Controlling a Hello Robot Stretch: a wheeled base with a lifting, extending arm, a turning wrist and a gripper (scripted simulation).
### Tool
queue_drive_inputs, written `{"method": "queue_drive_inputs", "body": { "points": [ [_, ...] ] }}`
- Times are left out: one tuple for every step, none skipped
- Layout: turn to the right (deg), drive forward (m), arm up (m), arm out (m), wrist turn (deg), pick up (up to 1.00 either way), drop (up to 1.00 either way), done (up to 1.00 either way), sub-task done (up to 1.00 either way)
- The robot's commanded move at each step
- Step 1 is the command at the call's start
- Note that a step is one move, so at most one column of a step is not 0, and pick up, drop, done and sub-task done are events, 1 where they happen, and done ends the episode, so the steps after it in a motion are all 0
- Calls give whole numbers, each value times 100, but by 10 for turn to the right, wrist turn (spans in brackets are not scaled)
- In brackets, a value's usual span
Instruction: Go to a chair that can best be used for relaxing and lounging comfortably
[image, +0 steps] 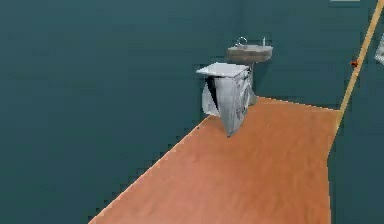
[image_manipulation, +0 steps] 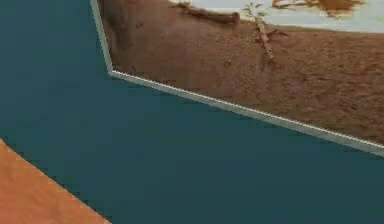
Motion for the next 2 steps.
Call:
{"method": "queue_drive_inputs", "body": {
  "points": [
    [330,0,0,0,0,0,0,0,0],
    [0,100,0,0,0,0,0,0,0]
  ]
}}
